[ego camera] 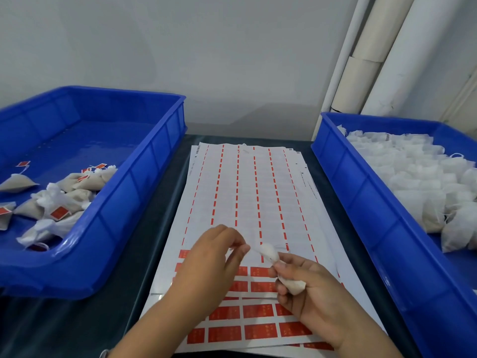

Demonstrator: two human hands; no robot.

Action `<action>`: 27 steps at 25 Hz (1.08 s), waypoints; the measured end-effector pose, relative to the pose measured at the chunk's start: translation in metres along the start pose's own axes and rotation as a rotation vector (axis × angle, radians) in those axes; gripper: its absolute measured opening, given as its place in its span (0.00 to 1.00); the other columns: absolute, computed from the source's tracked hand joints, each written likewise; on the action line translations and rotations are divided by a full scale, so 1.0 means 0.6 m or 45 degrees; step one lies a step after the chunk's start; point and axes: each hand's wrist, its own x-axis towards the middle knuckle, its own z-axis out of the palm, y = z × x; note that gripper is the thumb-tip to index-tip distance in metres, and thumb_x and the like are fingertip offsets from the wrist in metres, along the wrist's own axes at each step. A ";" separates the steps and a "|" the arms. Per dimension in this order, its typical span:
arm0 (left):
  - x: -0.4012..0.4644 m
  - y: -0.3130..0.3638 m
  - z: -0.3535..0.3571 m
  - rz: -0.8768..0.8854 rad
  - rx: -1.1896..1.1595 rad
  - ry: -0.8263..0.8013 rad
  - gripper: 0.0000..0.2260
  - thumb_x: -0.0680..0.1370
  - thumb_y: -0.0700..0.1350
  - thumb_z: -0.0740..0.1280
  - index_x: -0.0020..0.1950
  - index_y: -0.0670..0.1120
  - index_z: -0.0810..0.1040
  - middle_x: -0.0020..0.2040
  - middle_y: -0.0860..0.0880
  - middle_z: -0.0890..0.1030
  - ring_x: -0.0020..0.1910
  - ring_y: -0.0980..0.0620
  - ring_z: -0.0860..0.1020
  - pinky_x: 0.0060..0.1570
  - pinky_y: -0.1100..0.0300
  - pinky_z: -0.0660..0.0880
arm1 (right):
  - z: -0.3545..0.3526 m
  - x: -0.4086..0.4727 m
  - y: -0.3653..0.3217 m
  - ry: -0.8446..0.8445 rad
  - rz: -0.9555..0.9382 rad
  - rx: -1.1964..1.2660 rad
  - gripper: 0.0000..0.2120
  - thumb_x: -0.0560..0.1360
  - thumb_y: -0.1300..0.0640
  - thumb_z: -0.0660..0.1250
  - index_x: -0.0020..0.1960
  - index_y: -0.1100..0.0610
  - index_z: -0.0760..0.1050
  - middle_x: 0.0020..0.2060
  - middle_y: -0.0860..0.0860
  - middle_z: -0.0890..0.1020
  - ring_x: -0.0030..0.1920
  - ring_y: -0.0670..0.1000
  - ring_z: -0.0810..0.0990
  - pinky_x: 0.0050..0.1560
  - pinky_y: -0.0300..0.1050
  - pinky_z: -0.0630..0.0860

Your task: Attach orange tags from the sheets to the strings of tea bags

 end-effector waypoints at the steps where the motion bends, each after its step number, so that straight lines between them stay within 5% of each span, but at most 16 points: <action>1: 0.004 -0.001 -0.005 0.015 0.040 0.015 0.05 0.77 0.55 0.59 0.42 0.62 0.66 0.40 0.68 0.67 0.44 0.68 0.70 0.40 0.78 0.64 | -0.002 -0.002 0.000 -0.013 0.009 0.000 0.11 0.62 0.62 0.71 0.44 0.61 0.84 0.35 0.58 0.81 0.26 0.49 0.76 0.27 0.41 0.77; 8: 0.024 -0.002 -0.023 0.017 0.057 0.110 0.03 0.76 0.55 0.62 0.45 0.62 0.68 0.39 0.69 0.66 0.41 0.65 0.71 0.42 0.77 0.64 | -0.008 -0.006 -0.008 -0.083 -0.074 -0.158 0.16 0.63 0.66 0.71 0.50 0.59 0.82 0.39 0.57 0.84 0.35 0.52 0.83 0.34 0.43 0.79; 13: 0.039 0.020 -0.027 0.170 0.022 0.039 0.04 0.74 0.56 0.65 0.43 0.62 0.70 0.38 0.68 0.69 0.42 0.66 0.72 0.43 0.74 0.69 | 0.011 0.003 -0.035 -0.258 -0.195 -0.440 0.11 0.71 0.53 0.65 0.44 0.55 0.84 0.39 0.57 0.84 0.44 0.53 0.83 0.48 0.46 0.77; 19: 0.049 0.011 -0.034 0.135 0.034 0.043 0.07 0.74 0.58 0.65 0.39 0.63 0.68 0.38 0.66 0.70 0.41 0.65 0.72 0.39 0.76 0.67 | 0.010 0.018 -0.041 -0.099 -0.308 -0.385 0.09 0.66 0.55 0.68 0.41 0.58 0.84 0.24 0.52 0.74 0.28 0.49 0.75 0.42 0.41 0.78; 23: 0.047 -0.013 -0.044 -0.001 0.002 -0.014 0.07 0.74 0.56 0.66 0.38 0.63 0.70 0.38 0.66 0.73 0.40 0.67 0.73 0.37 0.76 0.67 | -0.015 0.013 -0.044 0.078 -0.308 -0.354 0.10 0.64 0.54 0.70 0.41 0.58 0.84 0.22 0.51 0.70 0.25 0.46 0.68 0.34 0.40 0.74; 27: 0.027 -0.077 -0.059 -0.255 0.087 -0.012 0.08 0.76 0.51 0.65 0.54 0.60 0.78 0.47 0.63 0.77 0.40 0.66 0.73 0.41 0.72 0.69 | -0.006 0.018 -0.038 0.062 -0.348 -0.476 0.07 0.72 0.57 0.67 0.42 0.55 0.84 0.25 0.51 0.74 0.25 0.46 0.69 0.33 0.39 0.73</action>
